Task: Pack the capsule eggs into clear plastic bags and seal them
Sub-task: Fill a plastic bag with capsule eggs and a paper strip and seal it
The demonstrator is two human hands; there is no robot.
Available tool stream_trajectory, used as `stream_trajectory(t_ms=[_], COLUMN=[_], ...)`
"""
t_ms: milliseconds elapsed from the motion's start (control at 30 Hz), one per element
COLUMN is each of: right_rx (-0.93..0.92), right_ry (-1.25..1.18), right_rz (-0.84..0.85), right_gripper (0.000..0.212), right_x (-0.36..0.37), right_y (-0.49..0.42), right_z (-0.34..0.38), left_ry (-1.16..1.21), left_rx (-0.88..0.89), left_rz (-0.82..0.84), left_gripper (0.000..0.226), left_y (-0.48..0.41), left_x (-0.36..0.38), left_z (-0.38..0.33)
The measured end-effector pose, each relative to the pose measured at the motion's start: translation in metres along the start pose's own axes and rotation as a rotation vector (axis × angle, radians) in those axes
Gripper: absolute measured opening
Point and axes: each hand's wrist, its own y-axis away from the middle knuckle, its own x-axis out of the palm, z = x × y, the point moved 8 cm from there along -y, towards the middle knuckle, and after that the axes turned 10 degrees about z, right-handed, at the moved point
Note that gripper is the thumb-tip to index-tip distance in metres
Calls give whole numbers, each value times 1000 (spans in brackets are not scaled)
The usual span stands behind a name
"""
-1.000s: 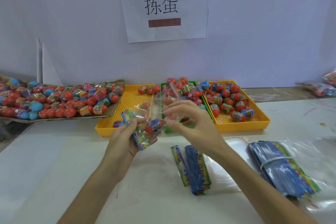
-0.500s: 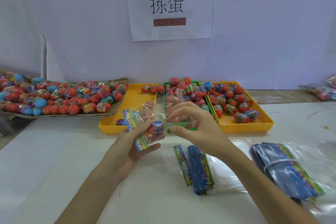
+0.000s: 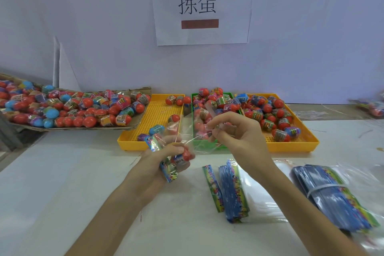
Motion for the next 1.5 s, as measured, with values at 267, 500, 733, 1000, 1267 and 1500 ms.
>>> stream_trajectory(t_ms=[267, 500, 733, 1000, 1267, 1500], right_rx=[28, 291, 411, 70, -185, -84], right_ry=[88, 631, 837, 224, 278, 481], right_rz=[-207, 106, 386, -312, -115, -186], right_gripper=[24, 10, 19, 28, 26, 28], right_x=[-32, -9, 35, -52, -23, -17], right_y=[-2, -40, -54, -24, -14, -12], right_z=[-5, -44, -68, -4, 45, 31], left_ry=[-10, 48, 98, 90, -15, -18], left_rx=[41, 77, 71, 96, 136, 138], left_rz=[-45, -139, -102, -37, -37, -41], left_gripper=[46, 34, 39, 32, 38, 47], left_y=[-1, -2, 3, 3, 4, 2], left_x=[-6, -21, -16, -10, -6, -8], left_z=[-4, -11, -14, -19, -20, -18])
